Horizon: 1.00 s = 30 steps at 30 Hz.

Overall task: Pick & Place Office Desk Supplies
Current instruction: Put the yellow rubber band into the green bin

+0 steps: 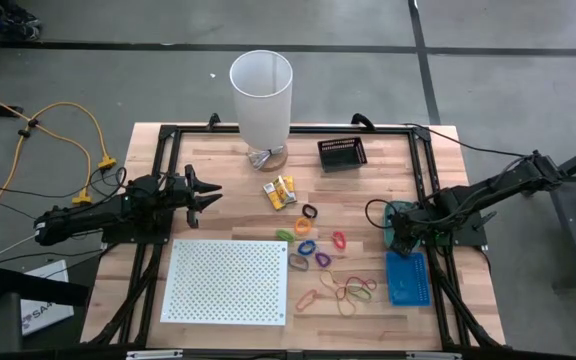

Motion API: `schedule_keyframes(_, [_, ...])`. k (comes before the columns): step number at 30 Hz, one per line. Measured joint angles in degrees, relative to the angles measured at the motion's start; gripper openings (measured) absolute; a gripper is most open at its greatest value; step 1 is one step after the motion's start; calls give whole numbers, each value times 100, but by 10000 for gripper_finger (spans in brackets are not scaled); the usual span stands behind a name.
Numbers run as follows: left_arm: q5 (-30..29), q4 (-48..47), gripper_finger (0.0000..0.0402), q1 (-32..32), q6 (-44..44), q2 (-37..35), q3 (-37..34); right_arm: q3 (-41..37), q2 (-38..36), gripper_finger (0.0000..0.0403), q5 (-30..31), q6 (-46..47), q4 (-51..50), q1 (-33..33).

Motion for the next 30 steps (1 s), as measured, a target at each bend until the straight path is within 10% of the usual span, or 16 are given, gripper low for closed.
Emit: schedule_keyframes(30, [1,0,108,0,0,0,0,664,-17,137,301,-363,380,-7])
